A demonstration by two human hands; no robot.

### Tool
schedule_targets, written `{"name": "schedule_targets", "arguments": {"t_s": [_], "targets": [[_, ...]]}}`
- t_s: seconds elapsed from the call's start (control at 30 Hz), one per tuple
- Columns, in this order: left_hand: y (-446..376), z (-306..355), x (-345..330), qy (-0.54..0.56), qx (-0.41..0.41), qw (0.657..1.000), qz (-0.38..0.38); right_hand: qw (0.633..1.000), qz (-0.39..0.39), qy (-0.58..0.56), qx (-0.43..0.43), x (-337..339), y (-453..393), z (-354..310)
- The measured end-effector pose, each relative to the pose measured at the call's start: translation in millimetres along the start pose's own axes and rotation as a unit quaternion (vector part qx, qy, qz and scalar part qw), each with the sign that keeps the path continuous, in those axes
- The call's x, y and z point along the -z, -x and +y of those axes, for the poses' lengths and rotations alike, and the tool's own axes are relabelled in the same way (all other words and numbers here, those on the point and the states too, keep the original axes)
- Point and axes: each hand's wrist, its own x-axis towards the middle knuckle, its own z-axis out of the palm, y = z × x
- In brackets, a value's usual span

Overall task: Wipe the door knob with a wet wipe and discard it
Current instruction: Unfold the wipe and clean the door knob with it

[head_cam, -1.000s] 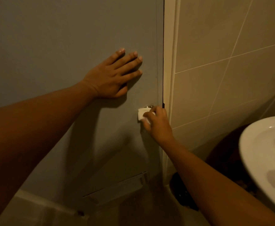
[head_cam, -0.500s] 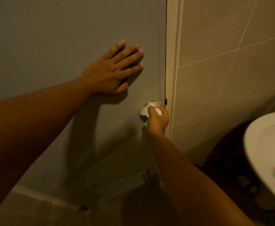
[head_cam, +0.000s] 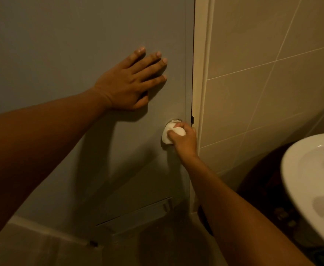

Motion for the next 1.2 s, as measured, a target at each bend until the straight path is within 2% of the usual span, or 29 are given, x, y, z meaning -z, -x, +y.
{"name": "schedule_targets", "arguments": {"t_s": [0.07,0.1,0.17,0.23,0.27,0.3,0.33,0.37,0.4,0.47,0.5,0.53,0.6,0.67,0.73,0.77,0.8,0.83,0.9,0.97,1.03,1.07,1.1,1.13,1.2], "targets": [[1,0,0,0.0,0.002,1.0,0.003,0.979,-0.01,0.166,0.113,4,-3,5],[0,0,0,0.001,0.003,1.0,0.004,0.949,-0.004,0.262,0.176,6,-6,9],[0,0,0,0.004,0.003,1.0,0.007,0.859,-0.008,0.415,0.299,12,-9,15],[0,0,1,0.007,0.002,1.0,0.006,0.795,-0.033,0.484,0.364,17,-12,15],[0,0,1,0.007,0.003,1.0,0.006,0.777,-0.044,0.502,0.377,19,-14,16],[0,0,1,0.006,0.004,1.0,0.006,0.773,-0.048,0.506,0.379,21,-15,16],[0,0,2,0.005,0.004,1.0,0.006,0.784,-0.043,0.492,0.377,20,-15,18],[0,0,2,0.004,0.004,1.0,0.006,0.814,-0.028,0.454,0.361,18,-15,19],[-1,0,2,0.002,0.003,1.0,0.006,0.865,-0.007,0.385,0.323,14,-12,18],[-1,0,3,0.0,0.001,1.0,0.002,0.966,0.035,0.174,0.186,2,-6,13],[-1,0,2,0.001,0.0,1.0,0.0,0.99,0.053,0.065,0.11,-4,-3,10],[-1,0,2,0.003,0.001,1.0,-0.004,0.996,0.072,-0.026,0.039,-8,0,7],[0,0,1,0.001,0.002,1.0,-0.012,0.974,0.081,-0.19,-0.092,-16,2,3],[0,0,1,-0.004,0.002,1.0,-0.01,0.926,0.063,-0.324,-0.183,-17,5,-2],[-1,1,0,-0.014,0.0,1.0,-0.002,0.871,0.046,-0.437,-0.221,-16,7,-4],[-2,1,-1,-0.021,0.0,1.0,0.003,0.854,0.04,-0.467,-0.224,-15,7,-4],[-2,2,-2,-0.028,0.001,1.0,0.008,0.854,0.036,-0.47,-0.221,-15,7,-4],[-2,2,-3,-0.033,0.002,0.999,0.013,0.868,0.034,-0.446,-0.217,-14,7,-4],[-2,2,-4,-0.036,0.004,0.999,0.023,0.922,0.05,-0.335,-0.189,-13,6,-3],[-3,3,-4,-0.035,0.005,0.999,0.033,0.968,0.059,-0.215,-0.113,-12,6,-3],[-3,3,-5,-0.038,0.003,0.999,0.036,0.996,0.053,-0.074,-0.001,-8,7,0],[-2,3,-5,-0.042,0.002,0.999,0.035,0.996,0.048,0.028,0.067,-5,5,3],[-2,3,-5,-0.045,0.002,0.998,0.034,0.979,0.043,0.144,0.135,-2,3,8],[-2,3,-6,-0.047,0.002,0.998,0.032,0.951,0.032,0.241,0.193,1,0,14],[-2,3,-6,-0.049,0.0,0.999,0.025,0.894,0.009,0.353,0.276,7,-4,19]]}}
